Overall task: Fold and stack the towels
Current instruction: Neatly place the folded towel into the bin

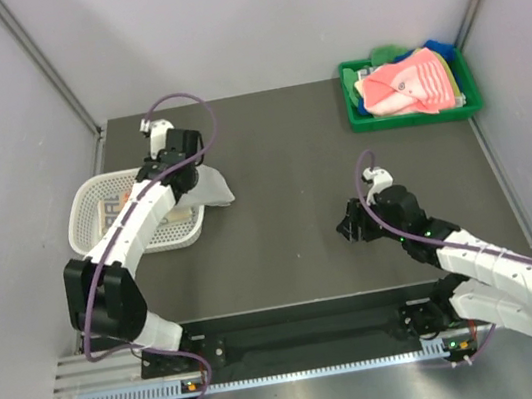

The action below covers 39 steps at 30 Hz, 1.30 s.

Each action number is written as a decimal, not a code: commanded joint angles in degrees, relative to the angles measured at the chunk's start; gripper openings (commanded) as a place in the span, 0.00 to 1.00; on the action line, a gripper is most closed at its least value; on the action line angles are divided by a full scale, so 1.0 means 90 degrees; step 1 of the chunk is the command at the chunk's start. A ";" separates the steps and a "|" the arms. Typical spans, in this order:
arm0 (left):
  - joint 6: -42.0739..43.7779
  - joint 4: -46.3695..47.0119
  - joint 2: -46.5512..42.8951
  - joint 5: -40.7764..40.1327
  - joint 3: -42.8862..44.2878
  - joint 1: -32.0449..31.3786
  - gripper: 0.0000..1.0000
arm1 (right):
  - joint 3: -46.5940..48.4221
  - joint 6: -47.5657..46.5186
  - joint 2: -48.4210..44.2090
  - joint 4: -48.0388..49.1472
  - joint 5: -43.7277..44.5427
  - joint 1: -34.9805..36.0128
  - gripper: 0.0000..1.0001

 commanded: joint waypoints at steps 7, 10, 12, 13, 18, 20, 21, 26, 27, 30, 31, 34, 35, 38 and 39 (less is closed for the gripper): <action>0.1086 0.1454 -0.0589 0.0669 -0.0785 0.1390 0.00 | -0.0094 -0.0111 0.0025 0.0311 -0.0140 0.0110 0.61; 0.1097 0.1541 -0.0492 0.0757 -0.0863 0.1673 0.00 | -0.0084 -0.0130 0.0035 0.0291 -0.0149 0.0110 0.61; 0.1087 0.1639 -0.0404 0.0873 -0.0941 0.1830 0.00 | -0.0084 -0.0130 0.0025 0.0282 -0.0149 0.0110 0.61; 0.1096 0.1775 -0.0375 0.0952 -0.0961 0.1879 0.00 | -0.0084 -0.0130 0.0025 0.0272 -0.0149 0.0110 0.61; 0.1155 0.1855 0.0162 0.1196 -0.0787 0.2365 0.00 | -0.0055 -0.0130 0.0084 0.0262 -0.0179 0.0110 0.62; 0.1097 0.1805 0.0484 0.1255 -0.0707 0.2620 0.00 | -0.0045 -0.0130 0.0142 0.0262 -0.0188 0.0120 0.61; 0.1068 0.1767 0.0591 0.1429 -0.0601 0.2728 0.00 | -0.0045 -0.0130 0.0162 0.0272 -0.0237 0.0110 0.61; 0.0570 0.1473 0.1440 0.1529 -0.0219 0.3216 0.00 | -0.0035 -0.0120 0.0289 0.0321 -0.0384 0.0120 0.61; 0.0511 0.1512 0.1519 0.1616 -0.0209 0.3265 0.04 | -0.0035 -0.0120 0.0308 0.0311 -0.0393 0.0130 0.61; 0.0277 0.1599 0.1667 0.1772 -0.0248 0.3315 0.37 | -0.0045 -0.0120 0.0328 0.0340 -0.0394 0.0169 0.61; 0.0131 0.1648 0.1676 0.1792 -0.0277 0.3324 0.48 | -0.0055 -0.0130 0.0318 0.0340 -0.0384 0.0169 0.61; -0.0094 0.1669 0.1550 0.1705 -0.0356 0.3324 0.58 | -0.0064 -0.0130 0.0299 0.0360 -0.0364 0.0169 0.61; -0.0133 0.1669 0.1521 0.1627 -0.0356 0.3315 0.59 | -0.0064 -0.0130 0.0289 0.0379 -0.0364 0.0169 0.61; -0.0300 0.1630 0.1248 0.1354 -0.0433 0.3324 0.64 | -0.0064 -0.0140 0.0299 0.0389 -0.0374 0.0179 0.61; -0.0368 0.1639 0.1169 0.1266 -0.0472 0.3324 0.65 | -0.0064 -0.0150 0.0308 0.0389 -0.0374 0.0188 0.61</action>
